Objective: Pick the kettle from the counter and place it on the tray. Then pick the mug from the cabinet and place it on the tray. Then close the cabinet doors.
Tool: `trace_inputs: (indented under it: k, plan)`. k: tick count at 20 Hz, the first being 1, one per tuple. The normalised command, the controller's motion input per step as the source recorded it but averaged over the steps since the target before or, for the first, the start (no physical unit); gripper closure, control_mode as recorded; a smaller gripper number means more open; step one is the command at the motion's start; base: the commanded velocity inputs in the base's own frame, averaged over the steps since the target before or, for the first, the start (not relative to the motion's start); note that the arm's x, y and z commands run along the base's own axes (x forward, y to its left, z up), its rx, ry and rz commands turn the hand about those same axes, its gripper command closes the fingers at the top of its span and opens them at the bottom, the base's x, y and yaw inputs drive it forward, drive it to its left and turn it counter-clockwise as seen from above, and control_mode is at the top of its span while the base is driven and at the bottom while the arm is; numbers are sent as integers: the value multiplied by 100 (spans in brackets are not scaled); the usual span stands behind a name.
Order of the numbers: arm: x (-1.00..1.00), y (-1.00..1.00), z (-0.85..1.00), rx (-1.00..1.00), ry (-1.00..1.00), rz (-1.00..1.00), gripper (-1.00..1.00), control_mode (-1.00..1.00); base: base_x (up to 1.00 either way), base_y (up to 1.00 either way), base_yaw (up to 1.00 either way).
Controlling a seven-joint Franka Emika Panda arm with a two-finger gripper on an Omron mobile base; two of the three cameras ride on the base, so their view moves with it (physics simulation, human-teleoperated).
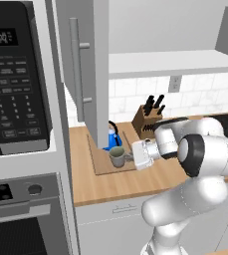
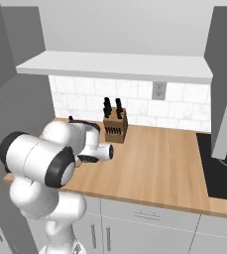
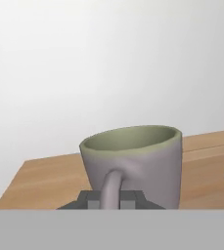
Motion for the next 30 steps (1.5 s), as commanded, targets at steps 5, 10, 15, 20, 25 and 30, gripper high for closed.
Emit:
trace_inputs:
  k: [5, 10, 15, 20, 25, 30]
  plan:
    - [20, 9, -25, 0, 0, 0, 100, -100, 0, 0, 0]
    - [23, 3, -22, 0, 0, 0, 100, -100, 0, 0, 0]
    - [22, 2, -21, 0, 0, 0, 100, -100, 0, 0, 0]
    - [2, 2, -22, 0, 0, 1, 100, -100, 0, 0, 0]
    - [0, 2, -24, 0, 0, 1, -100, -100, 0, 0, 0]
    - [0, 0, -16, 0, 0, 1, -100, -100, 0, 0, 0]
